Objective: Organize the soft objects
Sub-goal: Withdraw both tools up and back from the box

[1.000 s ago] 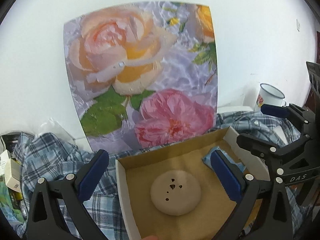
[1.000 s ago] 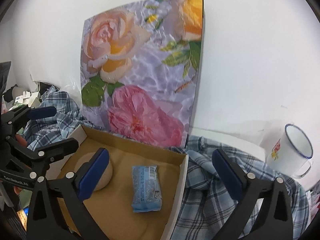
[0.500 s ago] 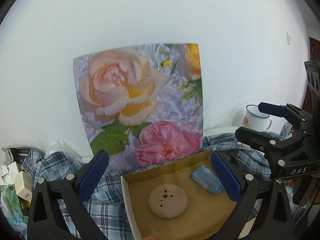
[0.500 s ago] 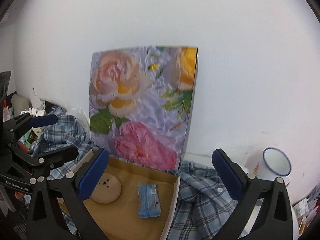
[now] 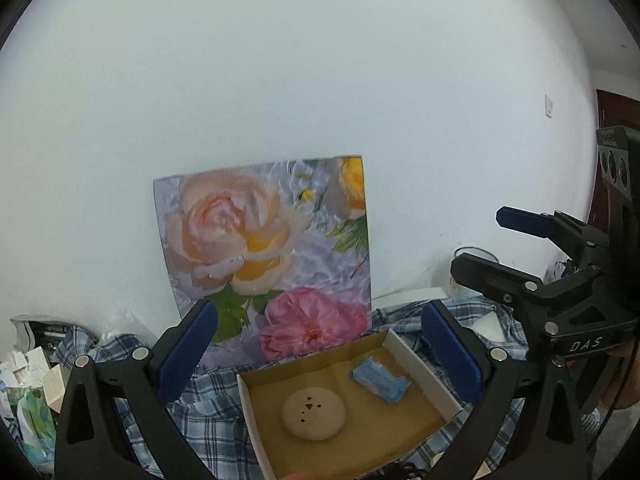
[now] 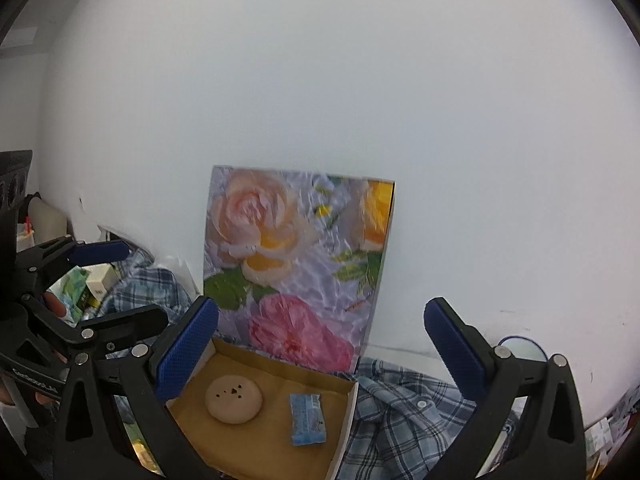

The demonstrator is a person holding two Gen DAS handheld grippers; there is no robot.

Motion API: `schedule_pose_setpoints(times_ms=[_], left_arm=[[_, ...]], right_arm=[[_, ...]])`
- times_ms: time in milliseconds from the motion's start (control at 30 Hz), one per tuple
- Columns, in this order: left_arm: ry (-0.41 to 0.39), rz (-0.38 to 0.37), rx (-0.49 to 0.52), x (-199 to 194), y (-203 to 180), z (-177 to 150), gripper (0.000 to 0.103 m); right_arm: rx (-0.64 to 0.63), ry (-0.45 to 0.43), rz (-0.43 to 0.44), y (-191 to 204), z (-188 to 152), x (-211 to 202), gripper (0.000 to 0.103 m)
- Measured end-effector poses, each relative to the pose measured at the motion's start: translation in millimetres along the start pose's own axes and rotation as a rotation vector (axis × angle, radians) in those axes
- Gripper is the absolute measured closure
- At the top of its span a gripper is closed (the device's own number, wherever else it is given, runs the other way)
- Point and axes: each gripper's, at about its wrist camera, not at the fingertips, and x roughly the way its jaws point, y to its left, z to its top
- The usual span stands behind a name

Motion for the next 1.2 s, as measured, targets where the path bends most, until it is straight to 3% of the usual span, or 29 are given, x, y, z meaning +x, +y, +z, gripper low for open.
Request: schedule_pose_setpoints(times_ms=[467,833,1200], left_arm=[[-0.073,-0.012,0.04,-57.2,-30.4,12.8,0.0],[-0.066,-0.012,0.088,-95.3,-45.3,-23.6,0.0],[0.002,-0.044,0.099,-95.7,-51.7,-63.2,0.0]], right_arm=[[0.005,-0.066,-0.006,10.2,13.5,-62.6,0.0],[0.007,-0.075,-0.011,30.0,-19.5,-111.1,0.0],[0.006,-0.005,0.003,37.8,-69.1,-112.6,0.0]])
